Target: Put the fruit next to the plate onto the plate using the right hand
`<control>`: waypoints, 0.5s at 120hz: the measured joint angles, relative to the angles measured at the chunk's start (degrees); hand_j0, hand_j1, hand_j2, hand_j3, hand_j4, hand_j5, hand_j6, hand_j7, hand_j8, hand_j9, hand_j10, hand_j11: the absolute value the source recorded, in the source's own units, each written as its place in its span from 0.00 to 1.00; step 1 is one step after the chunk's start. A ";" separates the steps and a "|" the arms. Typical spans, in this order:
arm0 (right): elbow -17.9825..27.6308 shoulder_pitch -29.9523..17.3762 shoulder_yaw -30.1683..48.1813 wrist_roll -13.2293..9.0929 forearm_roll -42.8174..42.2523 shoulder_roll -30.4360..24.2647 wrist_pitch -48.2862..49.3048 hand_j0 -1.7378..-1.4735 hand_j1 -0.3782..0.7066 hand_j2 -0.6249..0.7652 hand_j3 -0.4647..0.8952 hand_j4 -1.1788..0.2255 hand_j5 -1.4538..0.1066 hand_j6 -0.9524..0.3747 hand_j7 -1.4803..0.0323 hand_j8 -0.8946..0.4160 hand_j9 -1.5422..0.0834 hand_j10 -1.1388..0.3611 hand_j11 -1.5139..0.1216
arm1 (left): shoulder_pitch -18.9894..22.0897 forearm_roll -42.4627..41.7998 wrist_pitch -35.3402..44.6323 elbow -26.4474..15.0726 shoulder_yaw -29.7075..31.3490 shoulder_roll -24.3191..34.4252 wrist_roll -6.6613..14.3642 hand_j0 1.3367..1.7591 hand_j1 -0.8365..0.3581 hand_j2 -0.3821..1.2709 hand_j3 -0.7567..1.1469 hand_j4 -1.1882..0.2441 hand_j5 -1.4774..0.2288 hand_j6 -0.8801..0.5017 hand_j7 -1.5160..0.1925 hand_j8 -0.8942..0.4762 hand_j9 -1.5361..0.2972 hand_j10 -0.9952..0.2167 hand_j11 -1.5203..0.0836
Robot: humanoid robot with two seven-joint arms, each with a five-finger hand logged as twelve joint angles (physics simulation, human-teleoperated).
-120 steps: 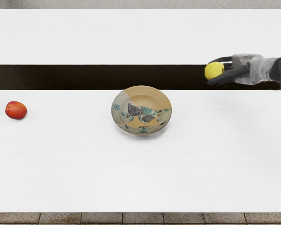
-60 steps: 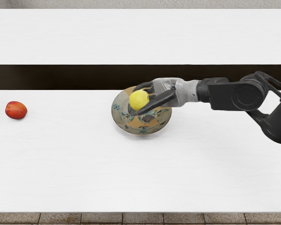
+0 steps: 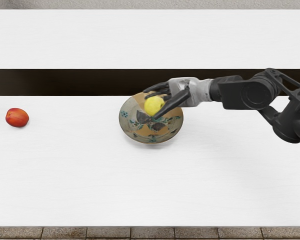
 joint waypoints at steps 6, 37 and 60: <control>-0.18 0.11 -0.02 0.00 -0.15 0.23 0.06 0.31 0.30 0.57 0.34 0.62 0.59 0.57 0.63 0.51 0.62 0.57 0.60 | 0.00 -0.01 0.00 0.00 0.00 0.00 0.00 0.76 0.99 0.23 0.40 0.83 0.87 0.64 0.89 0.65 0.84 0.82 0.95; 0.03 -2.84 6.60 0.00 3.15 -8.51 7.70 0.30 0.10 0.48 0.34 0.78 0.83 0.68 0.88 0.63 0.86 0.72 0.83 | 0.00 -0.01 0.01 0.00 0.01 0.00 0.00 0.76 0.99 0.23 0.40 0.83 0.87 0.64 0.89 0.65 0.84 0.82 0.95; -0.18 -8.82 14.01 0.00 11.78 -25.30 14.44 0.30 0.06 0.46 0.34 0.82 0.89 0.70 0.94 0.66 0.91 0.74 0.89 | -0.45 0.00 0.00 0.00 -0.03 0.00 0.00 0.76 0.99 0.23 0.40 0.83 0.87 0.64 0.89 0.65 0.84 0.82 0.95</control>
